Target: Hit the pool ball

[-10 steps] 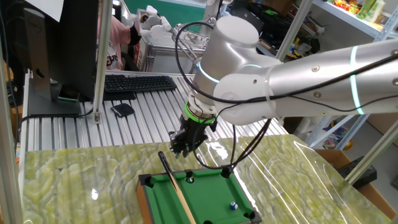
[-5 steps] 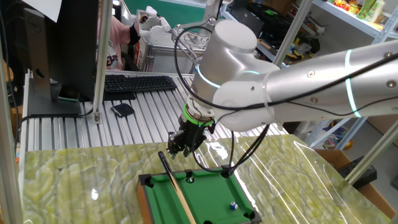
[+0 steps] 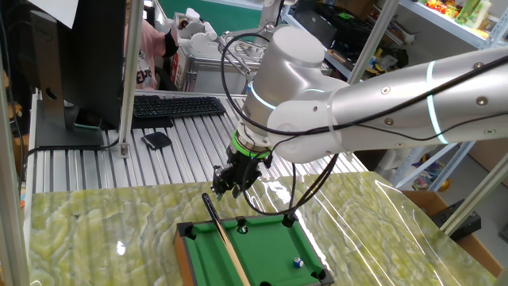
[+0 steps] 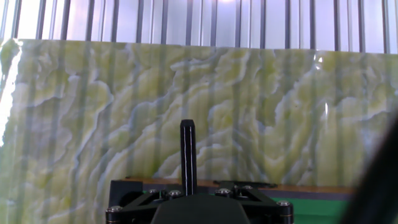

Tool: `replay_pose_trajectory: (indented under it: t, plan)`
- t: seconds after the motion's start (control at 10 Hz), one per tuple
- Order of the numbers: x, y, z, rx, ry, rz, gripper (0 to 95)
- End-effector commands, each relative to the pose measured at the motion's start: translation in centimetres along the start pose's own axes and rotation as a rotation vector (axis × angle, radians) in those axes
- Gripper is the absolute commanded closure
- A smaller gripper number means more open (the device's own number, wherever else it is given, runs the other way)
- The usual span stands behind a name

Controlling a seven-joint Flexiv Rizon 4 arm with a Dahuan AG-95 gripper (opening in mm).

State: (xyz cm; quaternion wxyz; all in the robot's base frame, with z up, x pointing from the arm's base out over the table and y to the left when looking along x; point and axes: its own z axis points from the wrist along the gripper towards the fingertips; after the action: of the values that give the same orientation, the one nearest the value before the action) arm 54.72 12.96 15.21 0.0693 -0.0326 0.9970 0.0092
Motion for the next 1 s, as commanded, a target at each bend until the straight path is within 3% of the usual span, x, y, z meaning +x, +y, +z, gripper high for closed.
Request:
replay_pose_trajectory:
  t: [0.1, 1.0]
  plan:
    - [-0.2, 0.0, 0.3, 0.0, -0.002, 0.003, 57.0]
    - [-0.3, 0.0, 2.4, -0.01, -0.005, 0.023, 57.0]
